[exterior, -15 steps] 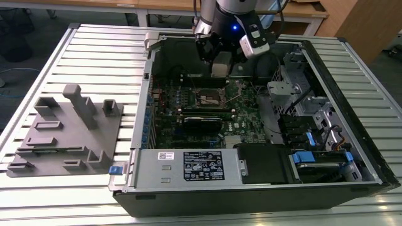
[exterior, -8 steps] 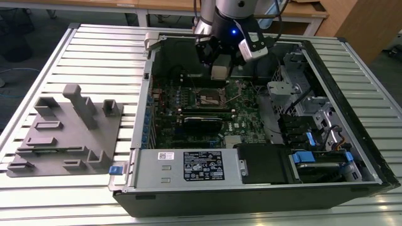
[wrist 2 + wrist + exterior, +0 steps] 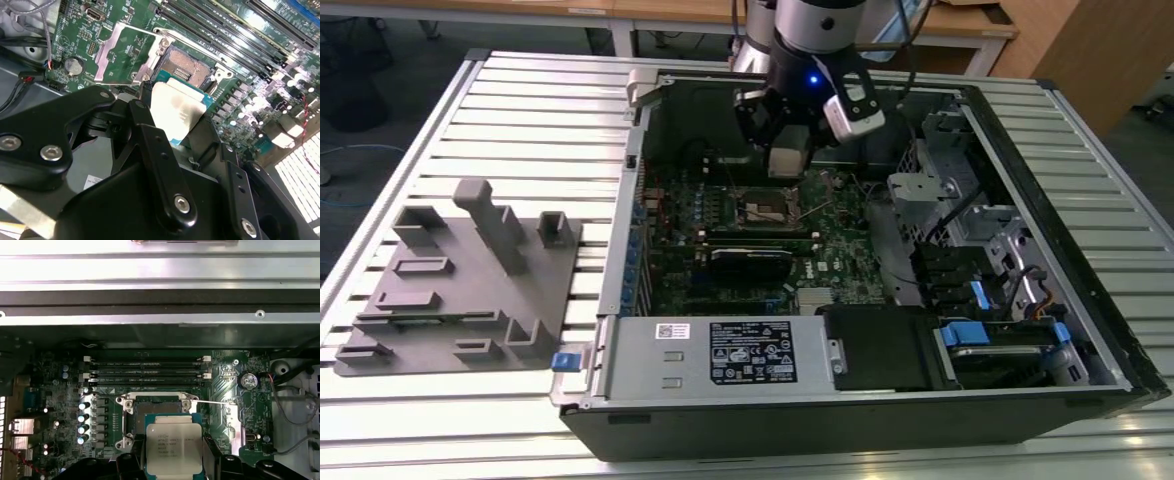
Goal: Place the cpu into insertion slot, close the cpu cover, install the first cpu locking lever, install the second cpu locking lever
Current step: 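Place the cpu into insertion slot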
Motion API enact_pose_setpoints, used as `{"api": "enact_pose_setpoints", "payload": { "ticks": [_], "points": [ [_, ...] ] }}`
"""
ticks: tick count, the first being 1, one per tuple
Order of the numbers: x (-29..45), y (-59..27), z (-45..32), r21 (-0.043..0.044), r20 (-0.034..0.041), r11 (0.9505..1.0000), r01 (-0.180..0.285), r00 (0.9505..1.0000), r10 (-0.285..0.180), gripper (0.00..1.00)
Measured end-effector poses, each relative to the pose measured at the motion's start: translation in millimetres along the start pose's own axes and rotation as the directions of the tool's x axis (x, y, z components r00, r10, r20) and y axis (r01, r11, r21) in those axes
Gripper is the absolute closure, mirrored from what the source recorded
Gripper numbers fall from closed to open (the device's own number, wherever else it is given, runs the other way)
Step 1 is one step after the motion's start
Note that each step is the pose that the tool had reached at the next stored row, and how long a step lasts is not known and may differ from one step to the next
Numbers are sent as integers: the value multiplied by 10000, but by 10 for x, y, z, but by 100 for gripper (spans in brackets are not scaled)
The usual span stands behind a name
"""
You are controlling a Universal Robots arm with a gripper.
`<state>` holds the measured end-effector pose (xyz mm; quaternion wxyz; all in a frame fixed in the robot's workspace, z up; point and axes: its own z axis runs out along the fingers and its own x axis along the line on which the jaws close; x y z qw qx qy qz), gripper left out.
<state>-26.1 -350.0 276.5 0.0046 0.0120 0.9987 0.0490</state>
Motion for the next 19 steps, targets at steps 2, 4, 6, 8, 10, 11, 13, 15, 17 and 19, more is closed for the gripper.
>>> {"api": "enact_pose_setpoints", "payload": {
  "ticks": [2, 4, 6, 8, 10, 11, 13, 15, 17, 19],
  "points": [
    [8, -4, 24, 0, 41, 10000, 6, 10000, -6, 46],
    [20, -8, 49, -1, 80, 10000, 12, 10000, -12, 46],
    [38, -12, 77, -2, 115, 10000, 16, 9999, -16, 46],
    [57, -15, 104, -3, 144, 10000, 20, 9999, -20, 46],
    [71, -19, 133, -3, 163, 10000, 22, 9999, -22, 46],
    [77, -21, 149, -3, 170, 10000, 24, 9999, -24, 46],
    [85, -24, 183, -4, 181, 10000, 26, 9998, -26, 46],
    [90, -28, 216, -5, 189, 10000, 28, 9998, -28, 46],
    [98, -30, 238, -3, 191, 10000, 28, 9998, -28, 46],
    [111, -33, 259, -1, 191, 10000, 28, 9998, -28, 46]
  ]
}}
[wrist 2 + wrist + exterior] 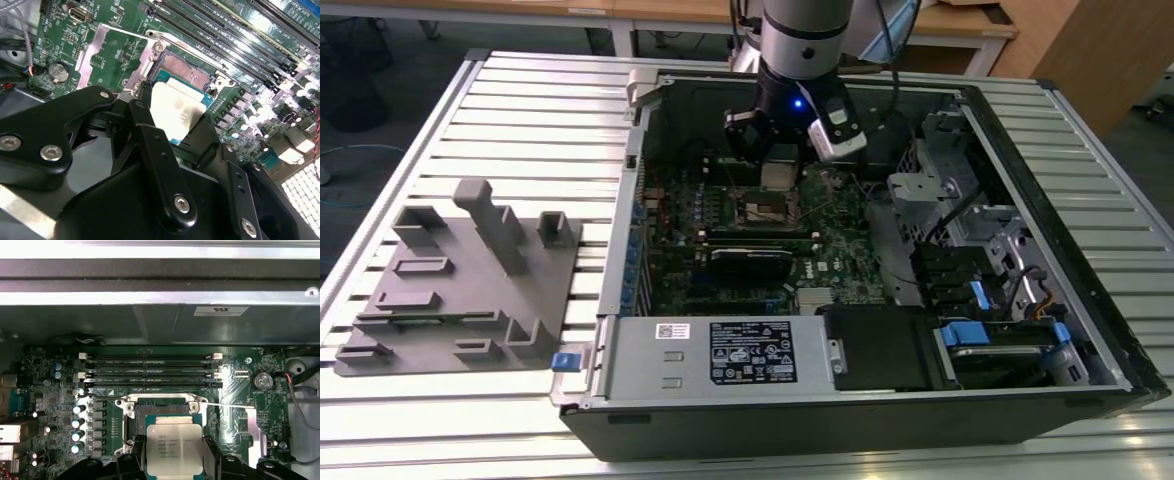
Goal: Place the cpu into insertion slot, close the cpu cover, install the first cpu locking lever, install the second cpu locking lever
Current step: 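Place the cpu into insertion slot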
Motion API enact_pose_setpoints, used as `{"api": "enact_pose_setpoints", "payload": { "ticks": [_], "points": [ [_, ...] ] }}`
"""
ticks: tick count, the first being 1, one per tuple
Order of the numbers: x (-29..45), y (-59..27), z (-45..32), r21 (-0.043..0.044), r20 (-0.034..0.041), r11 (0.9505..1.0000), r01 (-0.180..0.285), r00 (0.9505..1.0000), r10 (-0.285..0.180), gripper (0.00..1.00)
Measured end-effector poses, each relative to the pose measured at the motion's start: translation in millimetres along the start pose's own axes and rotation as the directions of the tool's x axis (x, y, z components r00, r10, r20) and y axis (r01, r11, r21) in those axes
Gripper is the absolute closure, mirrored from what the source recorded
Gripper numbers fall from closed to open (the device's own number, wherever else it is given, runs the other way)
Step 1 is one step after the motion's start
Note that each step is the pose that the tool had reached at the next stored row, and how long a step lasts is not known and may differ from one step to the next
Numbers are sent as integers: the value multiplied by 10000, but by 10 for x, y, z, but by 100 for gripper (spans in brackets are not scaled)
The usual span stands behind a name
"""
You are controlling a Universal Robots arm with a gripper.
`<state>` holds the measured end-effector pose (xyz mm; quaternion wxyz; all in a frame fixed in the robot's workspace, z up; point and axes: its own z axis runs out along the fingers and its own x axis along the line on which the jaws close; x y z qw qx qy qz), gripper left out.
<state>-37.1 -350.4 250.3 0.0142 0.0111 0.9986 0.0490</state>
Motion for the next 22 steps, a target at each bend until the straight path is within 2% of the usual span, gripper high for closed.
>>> {"api": "enact_pose_setpoints", "payload": {
  "ticks": [9, 13, 20, 22],
  "points": [
    [25, -16, 153, 0, 13, 10000, 4, 10000, -4, 46],
    [45, -19, 184, 7, 15, 10000, 4, 10000, -4, 46],
    [78, -31, 297, 7, 54, 10000, 9, 10000, -9, 46],
    [79, -32, 302, 15, 53, 10000, 10, 10000, -10, 46]
  ]
}}
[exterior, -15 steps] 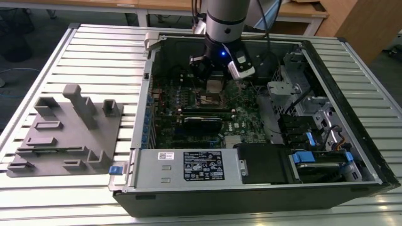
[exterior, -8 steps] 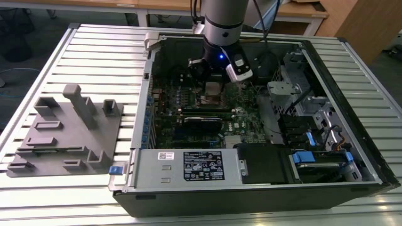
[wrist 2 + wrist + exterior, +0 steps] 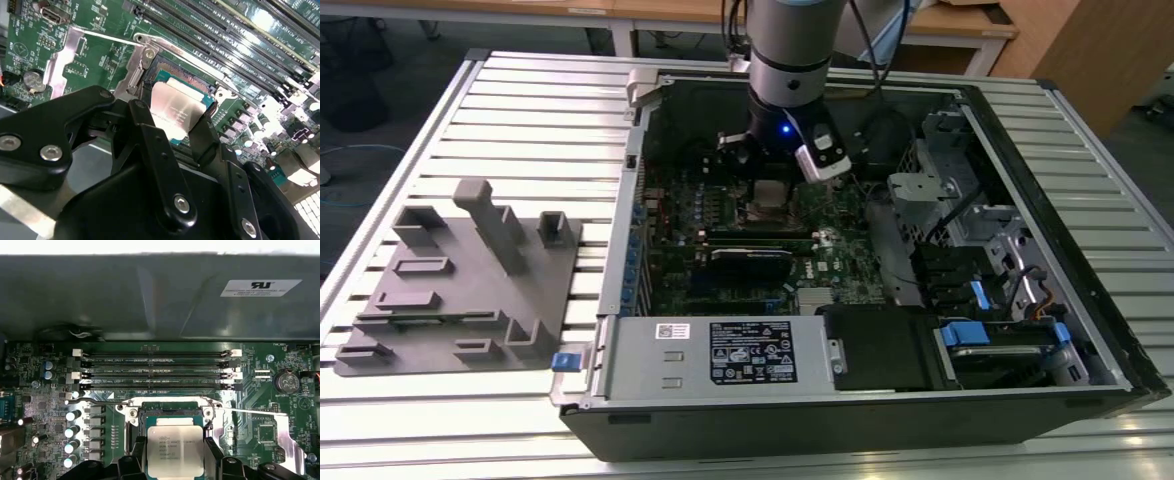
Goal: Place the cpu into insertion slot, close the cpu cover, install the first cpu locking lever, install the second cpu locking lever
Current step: 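Place the cpu into insertion slot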
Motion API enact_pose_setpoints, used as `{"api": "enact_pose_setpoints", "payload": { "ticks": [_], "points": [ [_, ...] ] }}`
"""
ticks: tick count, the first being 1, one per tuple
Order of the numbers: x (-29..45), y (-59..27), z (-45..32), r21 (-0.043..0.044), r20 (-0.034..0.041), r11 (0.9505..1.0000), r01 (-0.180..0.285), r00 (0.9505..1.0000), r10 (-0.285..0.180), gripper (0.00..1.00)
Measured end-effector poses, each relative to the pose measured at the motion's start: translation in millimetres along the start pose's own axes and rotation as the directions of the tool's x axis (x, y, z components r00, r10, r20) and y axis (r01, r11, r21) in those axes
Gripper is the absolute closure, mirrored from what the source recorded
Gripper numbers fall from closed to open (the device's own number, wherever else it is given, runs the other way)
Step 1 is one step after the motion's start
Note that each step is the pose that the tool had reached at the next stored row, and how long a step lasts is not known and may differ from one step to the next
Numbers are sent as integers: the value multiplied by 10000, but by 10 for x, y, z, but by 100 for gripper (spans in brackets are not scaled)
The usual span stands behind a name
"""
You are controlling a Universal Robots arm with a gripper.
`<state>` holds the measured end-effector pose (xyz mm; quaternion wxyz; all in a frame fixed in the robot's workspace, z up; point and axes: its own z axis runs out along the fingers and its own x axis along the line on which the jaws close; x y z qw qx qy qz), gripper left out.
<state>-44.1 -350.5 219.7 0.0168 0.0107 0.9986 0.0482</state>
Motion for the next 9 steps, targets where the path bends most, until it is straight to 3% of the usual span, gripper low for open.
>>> {"api": "enact_pose_setpoints", "payload": {
  "ticks": [9],
  "points": [
    [27, -10, 103, -3, 11, 10000, 0, 10000, 0, 46]
  ]
}}
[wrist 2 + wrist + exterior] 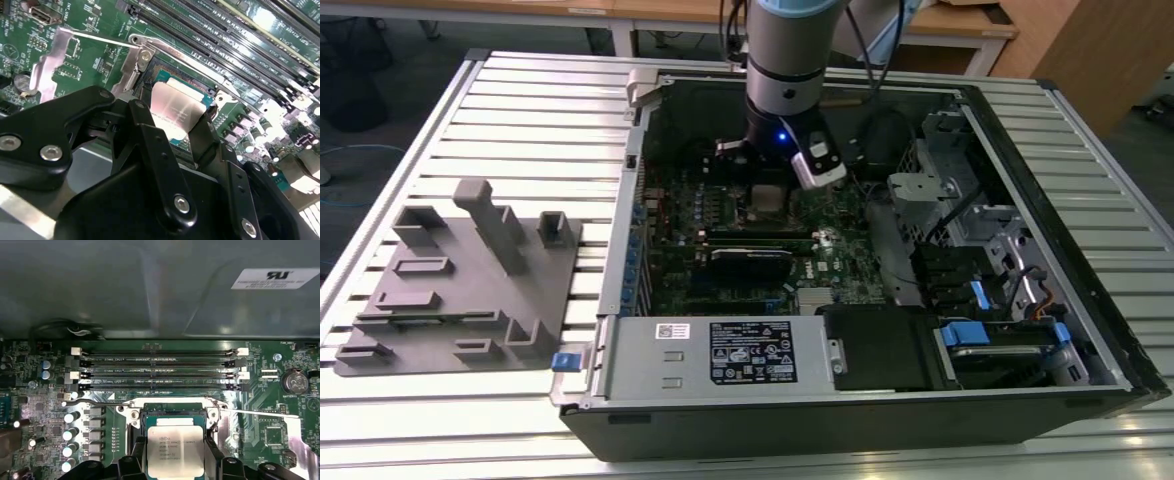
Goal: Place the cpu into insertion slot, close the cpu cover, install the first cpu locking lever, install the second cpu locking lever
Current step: 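Place the cpu into insertion slot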
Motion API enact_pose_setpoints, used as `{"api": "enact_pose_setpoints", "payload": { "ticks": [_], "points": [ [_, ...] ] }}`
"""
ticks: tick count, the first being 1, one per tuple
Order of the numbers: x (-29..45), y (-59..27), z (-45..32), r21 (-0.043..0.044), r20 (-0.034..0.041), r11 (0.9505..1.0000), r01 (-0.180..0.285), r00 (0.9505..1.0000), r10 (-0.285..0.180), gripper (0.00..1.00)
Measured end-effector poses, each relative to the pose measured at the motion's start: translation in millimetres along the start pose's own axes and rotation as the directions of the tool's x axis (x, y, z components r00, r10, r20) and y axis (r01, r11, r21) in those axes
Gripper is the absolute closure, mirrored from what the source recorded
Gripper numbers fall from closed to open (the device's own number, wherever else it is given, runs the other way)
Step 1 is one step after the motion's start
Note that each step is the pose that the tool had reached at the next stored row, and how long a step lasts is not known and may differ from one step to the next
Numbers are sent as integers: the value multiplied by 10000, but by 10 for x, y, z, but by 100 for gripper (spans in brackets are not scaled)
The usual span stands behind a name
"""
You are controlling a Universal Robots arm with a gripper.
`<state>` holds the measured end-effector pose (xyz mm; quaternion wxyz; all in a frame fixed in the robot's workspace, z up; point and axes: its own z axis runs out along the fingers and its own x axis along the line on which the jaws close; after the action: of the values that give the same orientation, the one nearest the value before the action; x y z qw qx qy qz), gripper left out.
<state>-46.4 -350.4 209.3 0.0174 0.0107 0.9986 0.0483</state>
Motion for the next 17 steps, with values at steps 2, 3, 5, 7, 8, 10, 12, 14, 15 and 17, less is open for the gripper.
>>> {"api": "enact_pose_setpoints", "payload": {
  "ticks": [2, 3, 5, 7, 8, 10, 12, 14, 15, 17],
  "points": [
    [1, -2, 23, 0, 1, 10000, -1, 10000, 1, 46],
    [1, -2, 24, 1, 0, 10000, -1, 10000, 1, 46],
    [1, -3, 24, 2, -1, 10000, -1, 10000, 1, 46],
    [-2, -2, 26, 25, 7, 10000, -51, 10000, 51, 46],
    [-2, -3, 27, 32, 22, 9998, -214, 9998, 214, 46],
    [-2, -3, 31, 44, 59, 9983, -584, 9983, 583, 46],
    [-2, -3, 32, 54, 94, 9956, -941, 9955, 940, 46],
    [-2, -3, 33, 64, 128, 9920, -1263, 9919, 1262, 46],
    [-2, -3, 33, 71, 145, 9899, -1415, 9898, 1414, 46],
    [-2, -3, 33, 88, 172, 9860, -1666, 9859, 1665, 46]
  ]
}}
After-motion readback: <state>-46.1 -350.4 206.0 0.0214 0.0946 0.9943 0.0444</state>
